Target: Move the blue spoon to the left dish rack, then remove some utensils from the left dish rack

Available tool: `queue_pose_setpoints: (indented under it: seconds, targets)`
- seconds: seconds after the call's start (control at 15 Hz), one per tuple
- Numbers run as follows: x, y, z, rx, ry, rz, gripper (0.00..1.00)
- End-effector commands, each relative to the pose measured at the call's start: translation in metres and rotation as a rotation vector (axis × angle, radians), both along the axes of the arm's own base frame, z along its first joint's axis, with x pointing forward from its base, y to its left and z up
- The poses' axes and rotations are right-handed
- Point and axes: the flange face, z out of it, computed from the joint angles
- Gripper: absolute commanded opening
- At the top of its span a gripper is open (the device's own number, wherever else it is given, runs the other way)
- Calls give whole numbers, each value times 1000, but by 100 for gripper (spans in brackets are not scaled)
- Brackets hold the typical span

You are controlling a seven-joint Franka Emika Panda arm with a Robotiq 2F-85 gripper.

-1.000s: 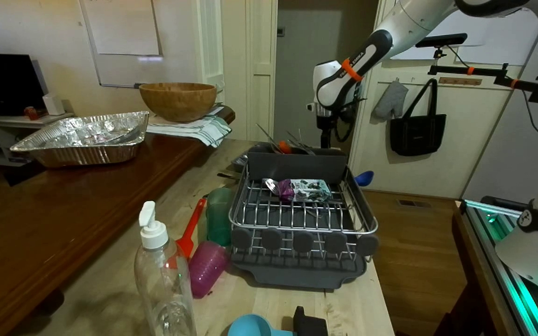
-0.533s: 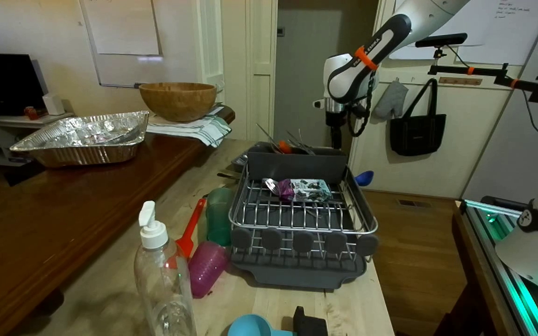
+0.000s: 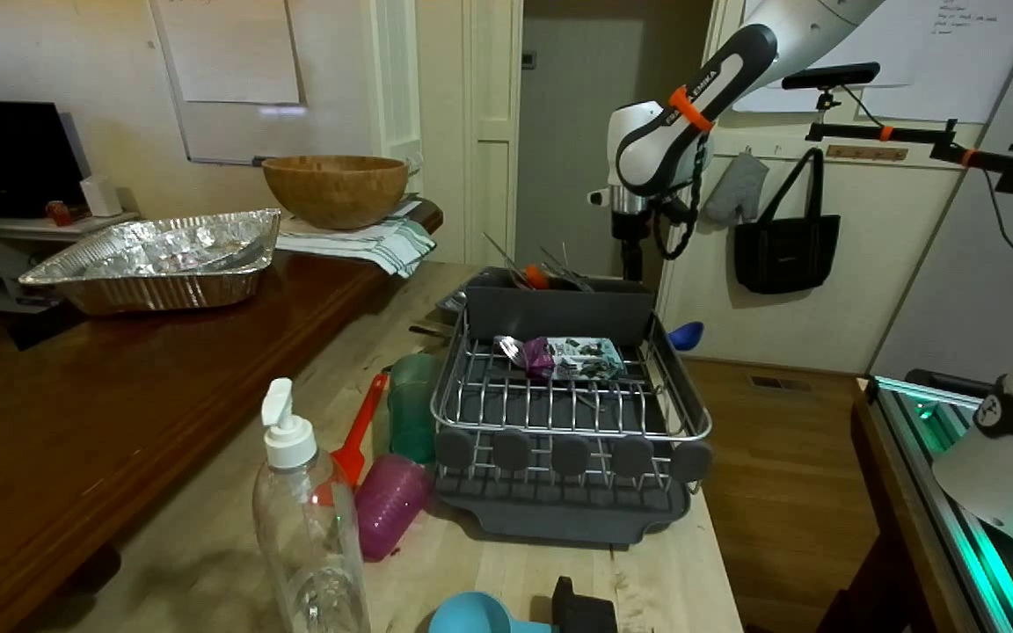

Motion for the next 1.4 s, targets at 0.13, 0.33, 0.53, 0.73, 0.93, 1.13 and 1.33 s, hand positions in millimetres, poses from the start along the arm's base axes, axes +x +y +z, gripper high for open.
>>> queue_pose_setpoints:
  seconds: [0.13, 0.33, 0.53, 0.73, 0.93, 1.13, 1.33]
  targets:
    - [-1, 8, -10, 20, -21, -5, 100]
    - [1, 15, -15, 53, -39, -12, 100]
    - [6, 23, -19, 89, -90, -32, 100]
    - [12, 29, -20, 90, -175, -54, 100]
    - [13, 29, -17, 62, -269, -86, 100]
    - [11, 29, -16, 42, -332, -110, 100]
    - [13, 32, -19, 28, -344, -79, 100]
